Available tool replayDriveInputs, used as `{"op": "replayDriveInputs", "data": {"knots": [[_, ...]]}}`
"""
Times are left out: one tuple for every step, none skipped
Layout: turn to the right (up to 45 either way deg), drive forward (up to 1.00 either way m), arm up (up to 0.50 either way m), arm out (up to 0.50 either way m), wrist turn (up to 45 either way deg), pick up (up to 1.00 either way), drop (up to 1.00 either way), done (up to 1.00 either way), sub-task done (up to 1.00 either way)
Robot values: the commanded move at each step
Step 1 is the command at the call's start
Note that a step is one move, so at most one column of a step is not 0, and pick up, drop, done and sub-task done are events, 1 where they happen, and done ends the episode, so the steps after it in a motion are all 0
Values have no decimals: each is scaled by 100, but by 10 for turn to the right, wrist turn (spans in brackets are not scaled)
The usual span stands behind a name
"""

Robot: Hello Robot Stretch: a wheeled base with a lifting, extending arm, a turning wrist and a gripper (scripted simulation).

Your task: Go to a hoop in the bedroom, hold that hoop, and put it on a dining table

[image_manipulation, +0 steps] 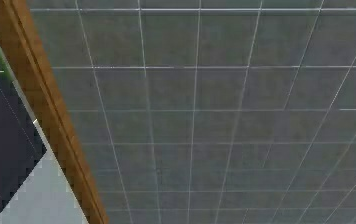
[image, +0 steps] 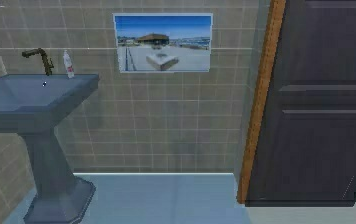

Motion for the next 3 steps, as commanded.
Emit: {"op": "replayDriveInputs", "data": {"knots": [[0,40,0,0,0,0,0,0,0],[450,0,0,0,0,0,0,0,0],[60,0,0,0,0,0,0,0,0]]}}
